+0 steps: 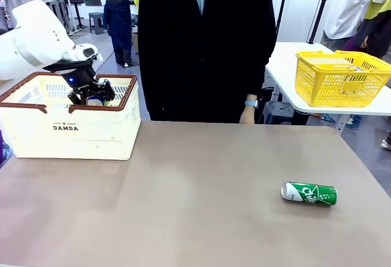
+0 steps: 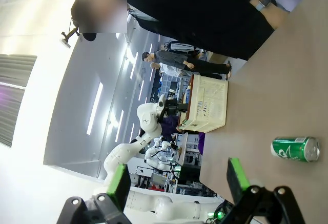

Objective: Place the drinks into the Shopping basket.
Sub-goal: Pick up one drink and place it into the Shopping basket.

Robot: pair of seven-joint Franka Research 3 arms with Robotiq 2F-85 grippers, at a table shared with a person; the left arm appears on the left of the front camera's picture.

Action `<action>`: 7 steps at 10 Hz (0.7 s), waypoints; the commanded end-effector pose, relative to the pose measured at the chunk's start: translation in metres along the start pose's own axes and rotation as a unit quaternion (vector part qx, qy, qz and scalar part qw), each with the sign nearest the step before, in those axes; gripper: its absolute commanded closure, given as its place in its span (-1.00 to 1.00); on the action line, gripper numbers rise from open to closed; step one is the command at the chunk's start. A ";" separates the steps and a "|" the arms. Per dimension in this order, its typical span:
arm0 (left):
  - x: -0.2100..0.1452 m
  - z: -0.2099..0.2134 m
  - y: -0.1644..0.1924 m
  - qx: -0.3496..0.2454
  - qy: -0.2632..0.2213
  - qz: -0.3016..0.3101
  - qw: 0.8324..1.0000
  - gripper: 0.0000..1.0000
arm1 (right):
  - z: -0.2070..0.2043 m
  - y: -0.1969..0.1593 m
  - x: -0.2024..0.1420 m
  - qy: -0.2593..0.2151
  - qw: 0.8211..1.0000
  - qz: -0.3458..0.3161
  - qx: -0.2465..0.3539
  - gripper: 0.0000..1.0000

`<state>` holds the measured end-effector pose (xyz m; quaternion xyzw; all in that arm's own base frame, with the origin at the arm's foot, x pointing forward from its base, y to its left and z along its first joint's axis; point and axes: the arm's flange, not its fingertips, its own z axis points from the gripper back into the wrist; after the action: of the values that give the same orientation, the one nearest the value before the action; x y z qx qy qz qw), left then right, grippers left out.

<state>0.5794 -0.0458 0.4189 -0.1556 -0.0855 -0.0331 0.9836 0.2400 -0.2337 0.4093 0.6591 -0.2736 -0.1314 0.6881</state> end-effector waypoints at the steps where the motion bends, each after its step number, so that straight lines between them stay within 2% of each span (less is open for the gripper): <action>1: -0.003 -0.004 -0.001 0.027 0.024 0.013 0.999 1.00 | 0.000 0.001 -0.001 0.004 1.000 0.013 0.000 -1.00; 5: -0.001 -0.019 0.002 0.033 0.033 0.018 0.999 1.00 | 0.000 0.001 -0.001 0.004 1.000 0.013 0.000 -1.00; 6: 0.000 -0.020 0.003 0.027 0.031 0.021 0.999 0.15 | 0.000 0.001 -0.001 0.004 1.000 0.013 0.000 -1.00; 7: 0.001 -0.021 0.003 0.024 0.029 0.023 0.999 -1.00 | 0.000 0.001 -0.001 0.004 1.000 0.013 0.000 -1.00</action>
<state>0.5788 -0.0461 0.3927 -0.1333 -0.0503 -0.0253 0.9895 0.2400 -0.2337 0.4093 0.6591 -0.2736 -0.1314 0.6881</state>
